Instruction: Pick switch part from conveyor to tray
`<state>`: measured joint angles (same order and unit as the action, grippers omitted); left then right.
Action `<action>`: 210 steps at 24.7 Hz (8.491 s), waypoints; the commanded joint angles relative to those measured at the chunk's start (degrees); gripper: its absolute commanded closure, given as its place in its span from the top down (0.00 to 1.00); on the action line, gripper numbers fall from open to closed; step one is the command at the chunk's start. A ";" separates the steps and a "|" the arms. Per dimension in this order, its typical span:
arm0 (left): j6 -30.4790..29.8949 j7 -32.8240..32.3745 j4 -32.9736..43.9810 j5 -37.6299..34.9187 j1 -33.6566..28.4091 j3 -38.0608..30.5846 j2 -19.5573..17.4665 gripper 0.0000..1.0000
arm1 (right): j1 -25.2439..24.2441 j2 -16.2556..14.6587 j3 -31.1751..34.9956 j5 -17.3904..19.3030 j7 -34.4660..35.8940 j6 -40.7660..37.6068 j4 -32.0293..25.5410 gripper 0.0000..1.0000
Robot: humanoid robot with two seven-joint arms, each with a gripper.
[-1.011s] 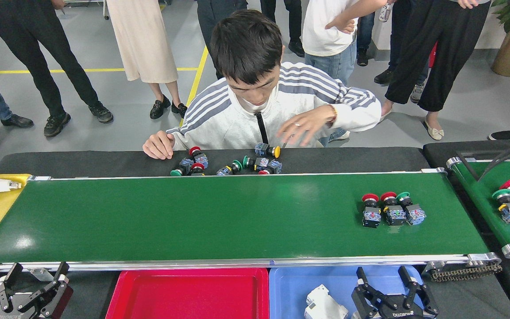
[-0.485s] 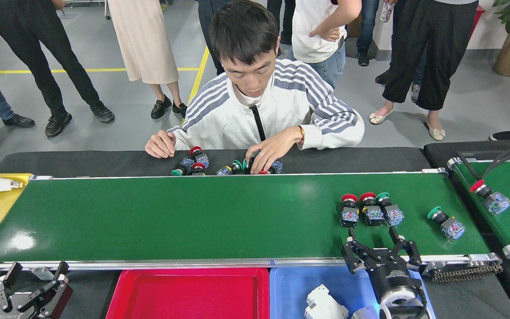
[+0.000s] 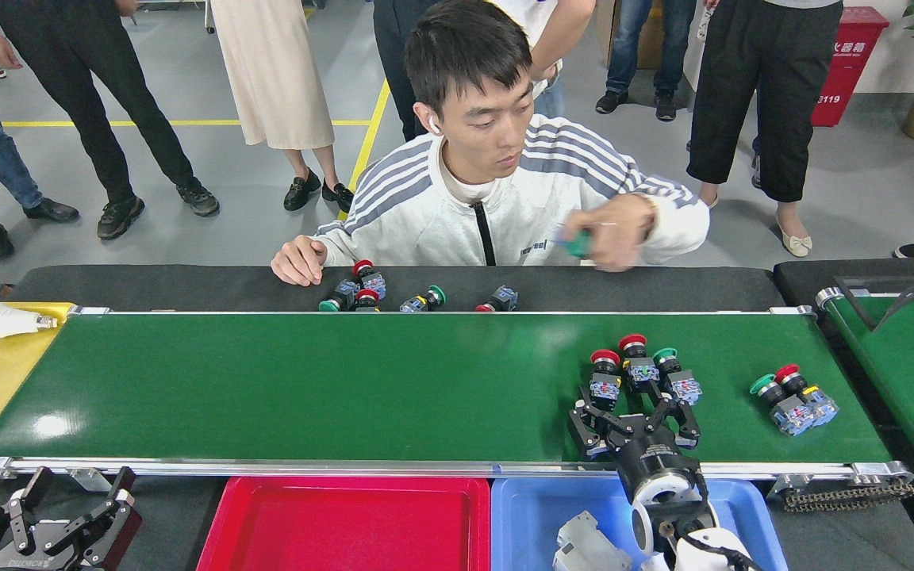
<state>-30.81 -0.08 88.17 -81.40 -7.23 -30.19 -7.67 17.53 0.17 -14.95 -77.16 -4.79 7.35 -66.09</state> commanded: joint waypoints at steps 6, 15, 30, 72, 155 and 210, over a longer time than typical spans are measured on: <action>0.05 0.44 0.43 -0.07 0.73 -0.13 -0.86 1.00 | 2.25 -0.35 -0.78 0.35 0.04 -0.85 0.87 0.03; 0.05 0.44 0.43 -0.07 0.73 -0.13 -0.77 1.00 | -6.10 -0.61 -4.38 0.26 0.04 -7.17 -13.45 0.02; 0.05 0.44 0.51 -0.07 1.52 1.37 -0.59 1.00 | -12.78 -0.09 -15.28 0.70 0.31 -25.64 -23.82 1.00; 0.57 0.00 0.16 -0.25 5.21 8.05 0.37 1.00 | -10.05 -1.76 3.61 -1.24 -3.21 -18.68 -20.48 0.07; 32.57 1.40 -45.45 -5.61 40.01 33.89 6.00 0.20 | -12.34 0.79 -3.42 -0.80 -4.00 -33.63 -24.79 1.00; 15.08 -0.71 -2.65 -2.89 8.11 20.44 2.57 1.00 | -16.56 0.62 -8.78 -2.91 -7.78 -38.64 -28.48 1.00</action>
<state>-15.44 -0.99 85.06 -84.27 -0.03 -9.73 -5.10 0.71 0.57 -23.66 -80.18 -13.07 -29.68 -93.97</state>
